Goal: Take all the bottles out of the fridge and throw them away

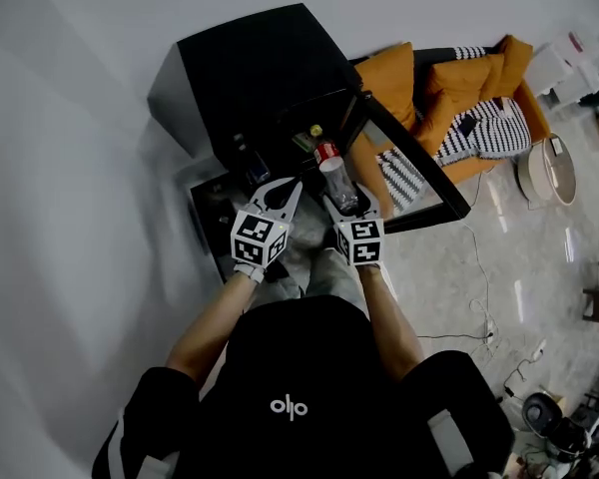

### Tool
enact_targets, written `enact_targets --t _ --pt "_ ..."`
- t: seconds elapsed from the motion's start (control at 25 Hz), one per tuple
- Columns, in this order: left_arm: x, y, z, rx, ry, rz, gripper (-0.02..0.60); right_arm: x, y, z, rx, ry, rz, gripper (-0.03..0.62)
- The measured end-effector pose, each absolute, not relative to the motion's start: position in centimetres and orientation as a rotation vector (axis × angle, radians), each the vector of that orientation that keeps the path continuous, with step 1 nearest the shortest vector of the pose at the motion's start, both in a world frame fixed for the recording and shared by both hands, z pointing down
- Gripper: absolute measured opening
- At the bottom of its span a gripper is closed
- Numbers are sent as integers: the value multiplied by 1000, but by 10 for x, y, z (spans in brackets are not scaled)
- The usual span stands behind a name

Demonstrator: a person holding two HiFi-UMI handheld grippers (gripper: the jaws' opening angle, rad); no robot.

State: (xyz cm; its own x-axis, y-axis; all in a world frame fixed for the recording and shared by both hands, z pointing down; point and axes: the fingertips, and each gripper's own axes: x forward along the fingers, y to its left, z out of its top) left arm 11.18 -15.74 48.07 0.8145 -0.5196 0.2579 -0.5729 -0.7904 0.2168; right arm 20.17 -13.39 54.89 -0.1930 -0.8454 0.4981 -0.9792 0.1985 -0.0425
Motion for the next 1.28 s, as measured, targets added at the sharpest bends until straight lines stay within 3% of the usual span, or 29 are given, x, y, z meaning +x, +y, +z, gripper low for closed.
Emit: enact_targets --t 0.52,1.28 --pt "87 -154 499 2659 -907 266 6 170 -119 577 1556 -2148 539 314" --pt "-119 -127 532 2221 -1543 157 6 -37 -128 608 819 -2375 396 316"
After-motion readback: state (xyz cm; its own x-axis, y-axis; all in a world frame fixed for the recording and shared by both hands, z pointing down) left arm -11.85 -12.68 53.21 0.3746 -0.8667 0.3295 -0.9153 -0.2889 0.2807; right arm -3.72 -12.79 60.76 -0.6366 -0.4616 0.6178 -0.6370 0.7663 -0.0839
